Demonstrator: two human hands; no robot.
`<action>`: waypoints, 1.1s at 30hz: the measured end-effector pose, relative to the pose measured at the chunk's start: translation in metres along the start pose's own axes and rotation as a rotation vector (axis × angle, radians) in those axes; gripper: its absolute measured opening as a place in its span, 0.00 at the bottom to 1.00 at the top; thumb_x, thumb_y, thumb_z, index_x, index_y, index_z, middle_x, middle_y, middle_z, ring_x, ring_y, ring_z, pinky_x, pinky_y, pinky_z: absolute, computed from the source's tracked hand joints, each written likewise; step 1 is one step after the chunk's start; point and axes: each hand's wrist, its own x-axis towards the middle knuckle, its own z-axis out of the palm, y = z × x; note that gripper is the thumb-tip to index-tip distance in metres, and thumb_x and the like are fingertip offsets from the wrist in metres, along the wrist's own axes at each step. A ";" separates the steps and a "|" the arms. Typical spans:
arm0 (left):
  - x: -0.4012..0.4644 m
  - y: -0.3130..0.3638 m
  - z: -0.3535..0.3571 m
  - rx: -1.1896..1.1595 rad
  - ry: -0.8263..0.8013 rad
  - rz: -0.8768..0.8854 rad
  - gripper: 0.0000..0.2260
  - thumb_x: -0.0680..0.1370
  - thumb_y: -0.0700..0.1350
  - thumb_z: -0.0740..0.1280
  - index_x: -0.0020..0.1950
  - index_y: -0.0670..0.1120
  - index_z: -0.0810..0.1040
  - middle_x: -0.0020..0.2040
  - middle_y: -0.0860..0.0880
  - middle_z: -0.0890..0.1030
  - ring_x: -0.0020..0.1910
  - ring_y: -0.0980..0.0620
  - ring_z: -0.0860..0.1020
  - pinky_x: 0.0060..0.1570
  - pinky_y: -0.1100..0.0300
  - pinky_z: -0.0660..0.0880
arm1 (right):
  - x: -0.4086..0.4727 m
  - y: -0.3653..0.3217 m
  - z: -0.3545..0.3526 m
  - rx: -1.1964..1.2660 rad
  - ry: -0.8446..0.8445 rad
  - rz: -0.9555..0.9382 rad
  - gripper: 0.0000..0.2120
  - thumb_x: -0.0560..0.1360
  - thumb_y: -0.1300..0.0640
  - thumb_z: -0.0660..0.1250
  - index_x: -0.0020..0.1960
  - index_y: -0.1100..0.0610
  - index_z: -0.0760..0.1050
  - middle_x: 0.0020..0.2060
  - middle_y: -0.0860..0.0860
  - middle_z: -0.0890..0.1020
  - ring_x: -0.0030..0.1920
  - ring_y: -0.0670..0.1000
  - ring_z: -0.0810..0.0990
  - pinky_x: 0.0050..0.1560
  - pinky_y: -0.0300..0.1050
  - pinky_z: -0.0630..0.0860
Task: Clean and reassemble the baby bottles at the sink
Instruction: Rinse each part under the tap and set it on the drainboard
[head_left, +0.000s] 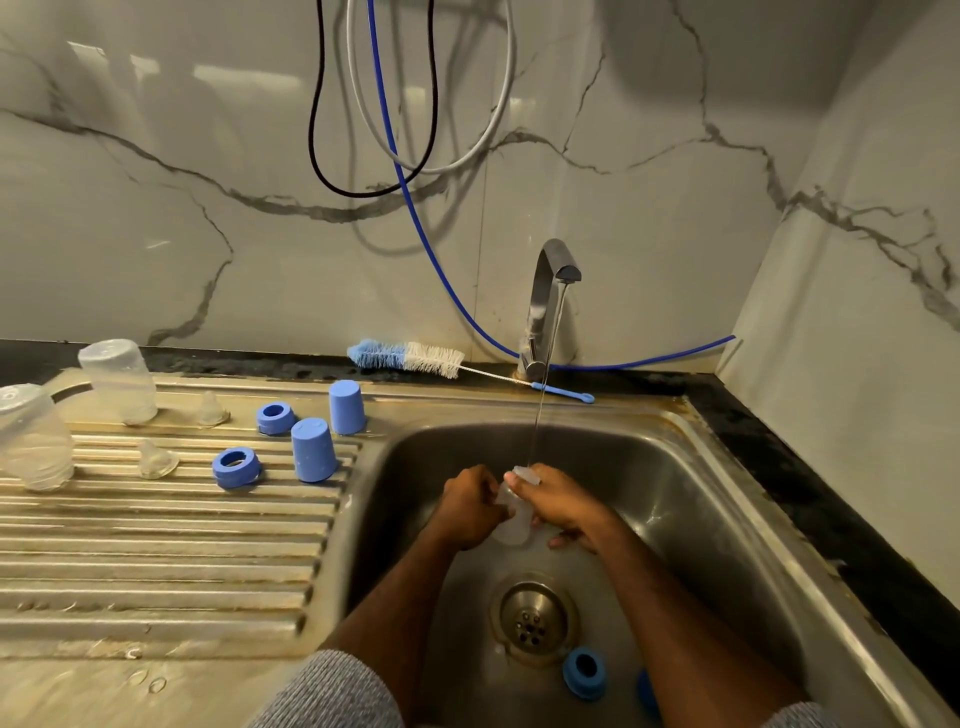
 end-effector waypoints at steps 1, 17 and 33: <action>0.001 0.000 -0.001 -0.035 0.024 -0.001 0.13 0.75 0.43 0.75 0.57 0.46 0.77 0.53 0.47 0.80 0.53 0.49 0.79 0.56 0.51 0.80 | 0.000 0.001 -0.002 0.045 -0.048 -0.006 0.21 0.79 0.39 0.64 0.69 0.43 0.68 0.61 0.49 0.77 0.54 0.50 0.78 0.44 0.47 0.79; 0.010 -0.006 0.004 -0.062 0.095 -0.026 0.11 0.81 0.37 0.64 0.60 0.44 0.81 0.58 0.45 0.82 0.59 0.47 0.79 0.63 0.51 0.76 | 0.014 0.010 0.000 -0.185 0.105 -0.067 0.20 0.70 0.48 0.78 0.59 0.55 0.80 0.51 0.52 0.84 0.48 0.49 0.81 0.48 0.44 0.78; 0.005 -0.001 0.003 -0.069 0.056 -0.022 0.11 0.79 0.38 0.67 0.60 0.44 0.79 0.55 0.45 0.81 0.55 0.48 0.79 0.58 0.54 0.78 | 0.017 0.013 0.001 0.164 0.216 -0.151 0.24 0.72 0.60 0.77 0.67 0.55 0.75 0.58 0.53 0.82 0.58 0.54 0.80 0.60 0.53 0.79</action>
